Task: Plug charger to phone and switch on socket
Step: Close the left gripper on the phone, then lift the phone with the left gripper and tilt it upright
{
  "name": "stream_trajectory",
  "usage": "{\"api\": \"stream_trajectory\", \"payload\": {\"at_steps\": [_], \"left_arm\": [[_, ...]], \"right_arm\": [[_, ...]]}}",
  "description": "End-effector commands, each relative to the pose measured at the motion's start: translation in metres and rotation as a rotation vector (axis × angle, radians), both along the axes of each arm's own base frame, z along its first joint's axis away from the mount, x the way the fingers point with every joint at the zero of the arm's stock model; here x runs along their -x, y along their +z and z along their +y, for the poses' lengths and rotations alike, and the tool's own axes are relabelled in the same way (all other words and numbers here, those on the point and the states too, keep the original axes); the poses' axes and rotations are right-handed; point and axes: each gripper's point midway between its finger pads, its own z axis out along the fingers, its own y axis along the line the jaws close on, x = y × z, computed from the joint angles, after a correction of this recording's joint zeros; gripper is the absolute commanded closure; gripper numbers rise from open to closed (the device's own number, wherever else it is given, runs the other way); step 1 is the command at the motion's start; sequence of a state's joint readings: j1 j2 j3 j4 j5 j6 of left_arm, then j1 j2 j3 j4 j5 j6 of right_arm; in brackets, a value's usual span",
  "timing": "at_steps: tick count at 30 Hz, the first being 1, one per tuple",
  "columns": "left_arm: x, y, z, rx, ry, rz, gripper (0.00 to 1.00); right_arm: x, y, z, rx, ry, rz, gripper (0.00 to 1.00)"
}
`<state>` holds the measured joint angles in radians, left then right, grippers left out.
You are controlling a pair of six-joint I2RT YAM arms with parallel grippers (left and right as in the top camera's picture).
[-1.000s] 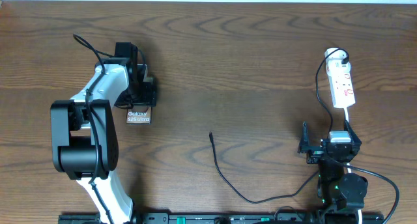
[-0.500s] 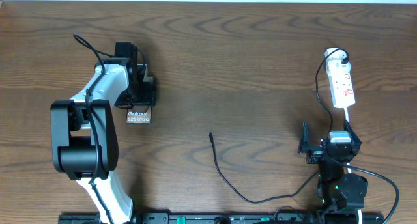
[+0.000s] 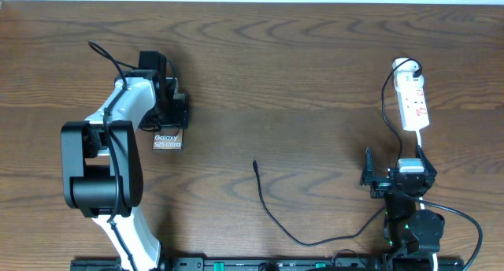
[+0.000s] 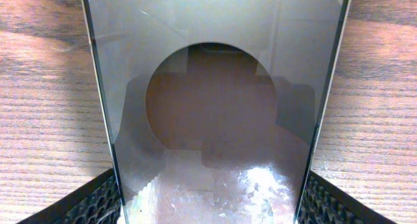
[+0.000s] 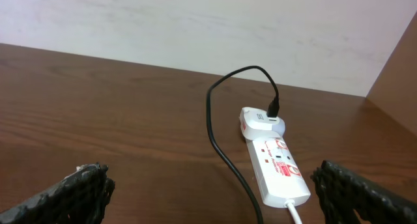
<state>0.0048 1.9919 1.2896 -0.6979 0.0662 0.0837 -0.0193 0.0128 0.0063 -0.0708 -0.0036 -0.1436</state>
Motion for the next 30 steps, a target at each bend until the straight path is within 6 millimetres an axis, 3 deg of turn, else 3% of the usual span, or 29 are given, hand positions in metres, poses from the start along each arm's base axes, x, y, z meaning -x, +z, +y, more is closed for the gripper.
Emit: {"api": "stream_trajectory", "payload": {"at_steps": [1,12,30], "left_arm": [[0.012,-0.016,0.005,-0.03,-0.008,0.05,0.92],[0.005,-0.009,0.005,-0.031,-0.007,0.023,0.93],[-0.013,0.041,0.005,-0.031,-0.005,-0.111,0.93]], "right_arm": [[0.0,-0.001,-0.002,0.011,-0.009,0.002,0.01],[0.0,-0.001,-0.002,0.011,-0.009,0.002,0.01],[0.0,-0.001,-0.002,0.011,-0.009,0.002,0.01]]}}
